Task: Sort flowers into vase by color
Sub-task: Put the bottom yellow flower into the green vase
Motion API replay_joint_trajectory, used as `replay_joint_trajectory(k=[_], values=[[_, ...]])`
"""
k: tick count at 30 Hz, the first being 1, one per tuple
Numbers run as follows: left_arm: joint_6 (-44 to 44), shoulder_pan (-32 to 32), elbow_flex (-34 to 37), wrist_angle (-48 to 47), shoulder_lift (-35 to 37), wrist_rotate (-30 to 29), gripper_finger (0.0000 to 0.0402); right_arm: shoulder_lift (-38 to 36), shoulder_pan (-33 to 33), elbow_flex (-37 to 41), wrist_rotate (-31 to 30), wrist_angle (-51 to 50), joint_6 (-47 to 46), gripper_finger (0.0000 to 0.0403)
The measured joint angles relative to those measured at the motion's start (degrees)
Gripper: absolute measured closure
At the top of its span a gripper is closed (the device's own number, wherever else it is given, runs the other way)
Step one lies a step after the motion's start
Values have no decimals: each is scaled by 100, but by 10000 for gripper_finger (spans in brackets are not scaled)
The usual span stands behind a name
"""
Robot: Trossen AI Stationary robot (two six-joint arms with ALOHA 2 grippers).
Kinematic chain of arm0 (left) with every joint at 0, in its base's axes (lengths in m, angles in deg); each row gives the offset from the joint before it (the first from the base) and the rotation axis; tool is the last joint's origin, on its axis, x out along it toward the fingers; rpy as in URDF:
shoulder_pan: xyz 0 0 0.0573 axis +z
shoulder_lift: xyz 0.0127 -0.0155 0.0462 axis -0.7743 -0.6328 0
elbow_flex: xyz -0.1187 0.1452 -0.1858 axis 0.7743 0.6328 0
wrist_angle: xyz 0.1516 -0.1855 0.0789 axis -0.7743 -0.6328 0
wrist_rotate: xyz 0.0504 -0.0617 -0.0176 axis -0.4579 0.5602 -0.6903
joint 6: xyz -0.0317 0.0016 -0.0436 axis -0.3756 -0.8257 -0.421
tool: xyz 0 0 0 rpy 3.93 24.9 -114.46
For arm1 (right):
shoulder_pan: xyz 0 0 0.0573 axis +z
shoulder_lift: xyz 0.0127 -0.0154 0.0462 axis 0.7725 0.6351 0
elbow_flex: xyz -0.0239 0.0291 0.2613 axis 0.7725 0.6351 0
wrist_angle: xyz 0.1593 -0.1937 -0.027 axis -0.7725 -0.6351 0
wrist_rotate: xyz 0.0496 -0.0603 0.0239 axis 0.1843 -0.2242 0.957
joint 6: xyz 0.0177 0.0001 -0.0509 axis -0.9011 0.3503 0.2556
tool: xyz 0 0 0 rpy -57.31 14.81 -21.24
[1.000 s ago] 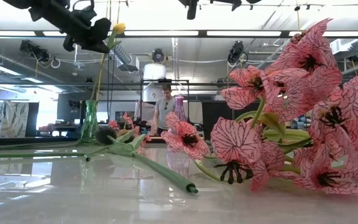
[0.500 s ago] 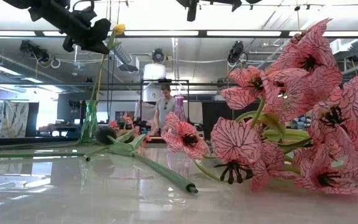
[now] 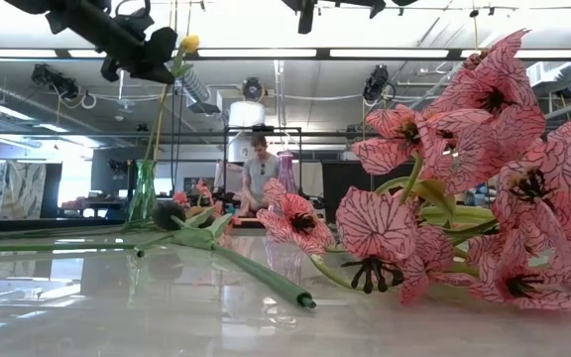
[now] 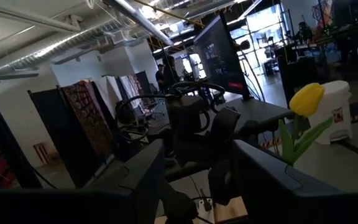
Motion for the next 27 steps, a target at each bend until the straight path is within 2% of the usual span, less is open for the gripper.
replay_joint_trajectory(k=[27], values=[[210,-33,0,-342,393,64,388,0,0,0,0,-2,-2,207]])
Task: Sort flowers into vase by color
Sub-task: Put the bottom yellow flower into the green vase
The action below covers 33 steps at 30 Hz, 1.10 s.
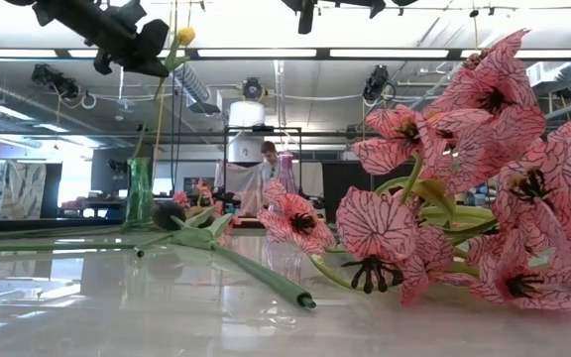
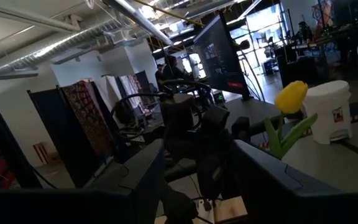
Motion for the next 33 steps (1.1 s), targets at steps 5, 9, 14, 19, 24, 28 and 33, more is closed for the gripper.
replay_joint_trajectory(k=[5,9,14,19,24,28,33], values=[[2,4,0,9,0,-1,388,0,0,0,0,1,0,207],[2,4,0,9,0,-1,388,0,0,0,0,2,0,207],[-9,4,0,11,-11,-1,388,0,2,0,0,2,0,207],[-38,1,0,61,-93,15,388,0,0,0,0,2,0,207],[-43,0,2,247,-111,27,388,0,2,0,0,0,0,207],[-65,0,2,359,-111,30,388,0,2,0,0,2,0,207],[-165,0,2,292,-111,35,388,0,2,0,-2,2,0,207]])
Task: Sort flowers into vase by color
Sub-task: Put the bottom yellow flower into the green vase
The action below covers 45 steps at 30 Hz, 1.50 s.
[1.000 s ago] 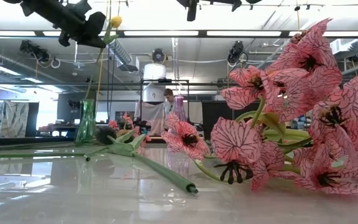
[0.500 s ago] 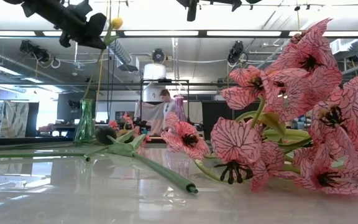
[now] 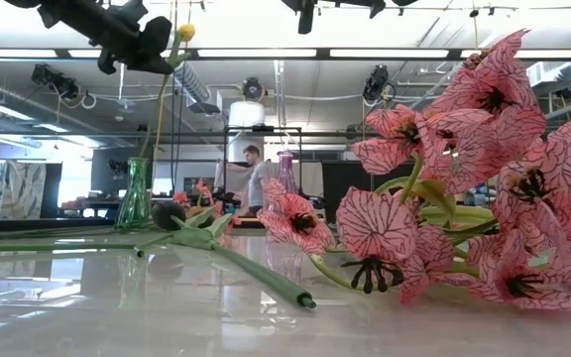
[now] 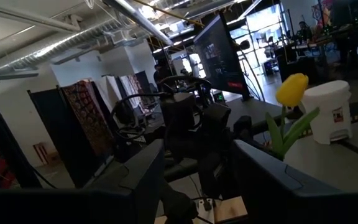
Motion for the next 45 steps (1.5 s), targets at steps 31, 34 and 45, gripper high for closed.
replay_joint_trajectory(k=[31,34,45], values=[[-442,-201,927,366,201,-76,388,-4,0,0,0,0,0,207],[-436,-201,927,296,241,-78,388,-7,0,0,2,0,0,207],[-440,-201,925,-202,545,-80,347,-7,-2,0,2,-2,0,207]])
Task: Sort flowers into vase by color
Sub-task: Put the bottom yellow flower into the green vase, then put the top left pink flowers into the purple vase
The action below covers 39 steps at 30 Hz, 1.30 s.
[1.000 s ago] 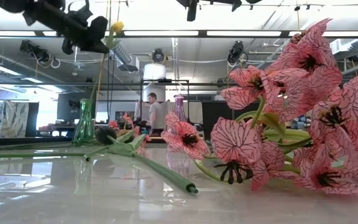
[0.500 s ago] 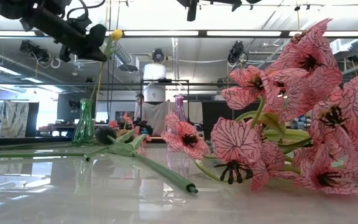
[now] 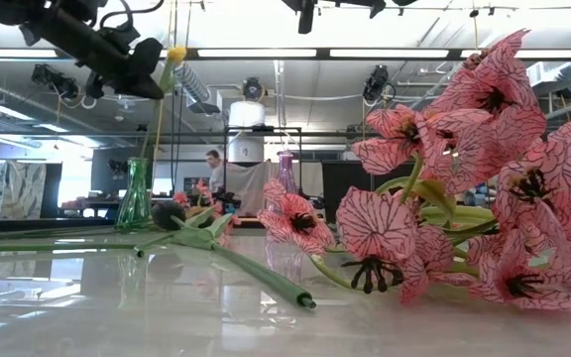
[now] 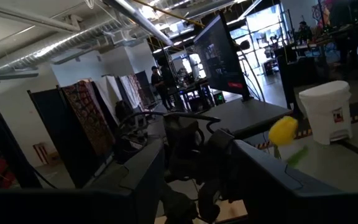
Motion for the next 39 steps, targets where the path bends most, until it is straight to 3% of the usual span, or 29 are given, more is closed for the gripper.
replay_joint_trajectory(k=[12,31,39], values=[[0,2,0,-270,39,-1,246,0,2,0,0,2,0,207],[-86,2,-5,-1052,668,2,161,0,0,0,0,2,0,207],[-559,2,-5,-1288,1099,391,150,0,1,0,-1,2,0,207]])
